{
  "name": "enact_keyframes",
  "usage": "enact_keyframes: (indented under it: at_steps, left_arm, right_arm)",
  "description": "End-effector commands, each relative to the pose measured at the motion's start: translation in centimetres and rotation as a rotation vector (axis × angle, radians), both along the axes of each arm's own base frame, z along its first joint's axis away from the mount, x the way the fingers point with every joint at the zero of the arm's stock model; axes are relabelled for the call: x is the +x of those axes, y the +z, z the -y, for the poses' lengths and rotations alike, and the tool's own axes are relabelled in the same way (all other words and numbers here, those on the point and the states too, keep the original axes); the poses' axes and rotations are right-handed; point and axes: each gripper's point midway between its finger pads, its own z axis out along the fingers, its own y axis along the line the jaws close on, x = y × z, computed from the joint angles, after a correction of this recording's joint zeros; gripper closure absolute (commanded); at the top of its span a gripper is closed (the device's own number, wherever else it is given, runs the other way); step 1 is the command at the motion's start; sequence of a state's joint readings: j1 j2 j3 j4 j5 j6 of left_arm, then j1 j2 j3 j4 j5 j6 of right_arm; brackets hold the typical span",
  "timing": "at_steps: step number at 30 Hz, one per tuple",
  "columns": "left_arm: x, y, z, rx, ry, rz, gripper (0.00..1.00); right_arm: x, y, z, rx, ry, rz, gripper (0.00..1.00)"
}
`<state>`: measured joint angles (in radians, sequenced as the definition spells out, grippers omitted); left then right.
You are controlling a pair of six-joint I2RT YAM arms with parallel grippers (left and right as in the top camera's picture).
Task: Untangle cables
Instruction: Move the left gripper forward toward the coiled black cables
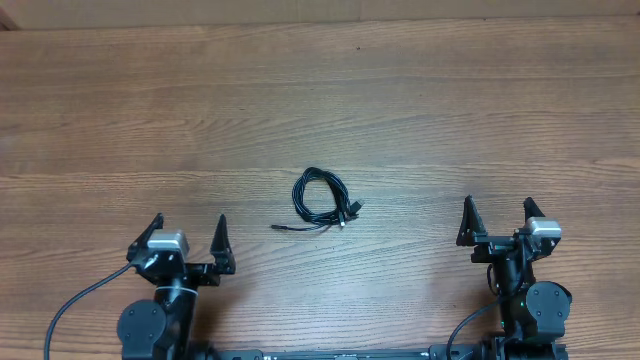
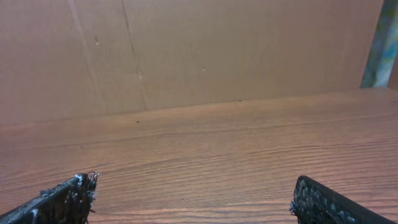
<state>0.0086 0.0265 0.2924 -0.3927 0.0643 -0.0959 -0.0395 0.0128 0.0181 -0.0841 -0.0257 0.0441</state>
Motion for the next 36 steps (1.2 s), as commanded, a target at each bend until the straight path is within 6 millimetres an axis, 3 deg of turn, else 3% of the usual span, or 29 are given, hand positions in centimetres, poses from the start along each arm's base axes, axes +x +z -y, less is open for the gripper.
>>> enact_keyframes:
  at_steps: [1, 7, 19, 27, 36]
  left_arm:
    - [-0.5, 3.2, 0.3, -0.026, -0.013, 0.018, 0.00]
    - [0.3, 5.6, 1.2, -0.036, -0.068, -0.054, 0.00]
    - [2.9, 6.5, 3.6, -0.091, -0.203, -0.337, 0.00]
    - [4.1, 9.1, 6.3, -0.143, -0.362, -0.393, 0.01]
    - [3.7, 8.2, 8.1, -0.201, -0.474, -0.457, 0.00]
  right_arm:
    - [0.0, -0.3, 0.2, -0.009, -0.011, 0.001, 0.00]
    - [0.0, -0.3, 0.2, -0.009, -0.011, 0.000, 0.00]
    - [0.0, -0.3, 0.2, -0.008, -0.011, 0.001, 0.00]
    - [0.0, -0.3, 0.2, -0.009, -0.011, 0.000, 0.00]
    - [0.0, -0.3, 0.2, -0.009, -0.011, 0.001, 0.00]
